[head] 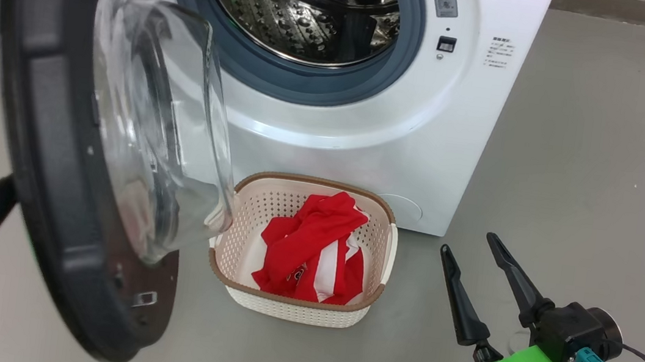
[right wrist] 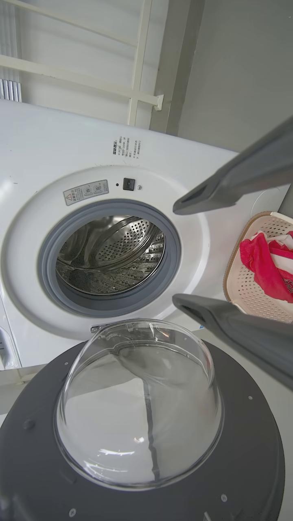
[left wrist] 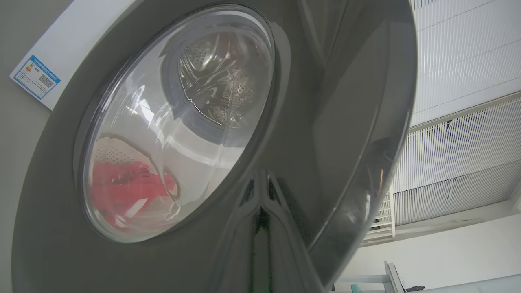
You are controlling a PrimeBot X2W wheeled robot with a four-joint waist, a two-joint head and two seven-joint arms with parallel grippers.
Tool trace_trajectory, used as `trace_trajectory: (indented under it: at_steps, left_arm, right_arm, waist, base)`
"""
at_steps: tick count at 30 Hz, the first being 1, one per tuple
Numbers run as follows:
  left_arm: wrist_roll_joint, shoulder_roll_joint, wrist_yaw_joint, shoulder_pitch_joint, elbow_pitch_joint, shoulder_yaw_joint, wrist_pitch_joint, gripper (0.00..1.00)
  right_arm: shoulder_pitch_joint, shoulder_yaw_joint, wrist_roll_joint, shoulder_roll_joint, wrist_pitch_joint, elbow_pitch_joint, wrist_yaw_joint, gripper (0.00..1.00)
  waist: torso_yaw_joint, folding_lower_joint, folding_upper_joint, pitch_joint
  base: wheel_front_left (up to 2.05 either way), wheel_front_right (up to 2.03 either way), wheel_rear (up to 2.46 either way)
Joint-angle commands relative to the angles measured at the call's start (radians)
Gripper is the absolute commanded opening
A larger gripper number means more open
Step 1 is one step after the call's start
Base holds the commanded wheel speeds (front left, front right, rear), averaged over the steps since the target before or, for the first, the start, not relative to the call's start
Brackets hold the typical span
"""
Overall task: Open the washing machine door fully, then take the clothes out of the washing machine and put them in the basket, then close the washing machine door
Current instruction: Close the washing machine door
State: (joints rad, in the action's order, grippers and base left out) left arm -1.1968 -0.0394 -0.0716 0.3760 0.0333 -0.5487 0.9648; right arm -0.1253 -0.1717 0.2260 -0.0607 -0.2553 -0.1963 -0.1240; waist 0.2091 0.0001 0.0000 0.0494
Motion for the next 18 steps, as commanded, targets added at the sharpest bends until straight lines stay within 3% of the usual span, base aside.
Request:
trace_trajectory:
  at_steps: [1, 12, 18]
  left_arm:
    - [-0.029, -0.013, -0.004, -0.009, -0.051, 0.012, -0.001, 0.0]
    - [-0.14, -0.011, -0.054, -0.087, -0.108, 0.143, -0.11, 0.0]
    - [-0.157, -0.011, -0.068, -0.112, -0.118, 0.165, -0.15, 0.0]
  right_arm:
    - [-0.028, -0.017, -0.01, 0.003, -0.006, 0.027, -0.007, 1.0]
    - [-0.017, -0.02, -0.006, 0.006, -0.006, 0.028, -0.007, 1.0]
    - [-0.013, -0.017, -0.006, 0.007, -0.006, 0.03, -0.007, 1.0]
  waist:
    - [-0.008, -0.0001, 0.0, -0.002]
    - [-0.045, -0.0001, 0.0, -0.018]
    - [-0.055, -0.0001, 0.0, -0.021]
  base:
    - [0.0, 0.0, 0.0]
    - [0.0, 0.0, 0.0]
    - [0.0, 0.0, 0.0]
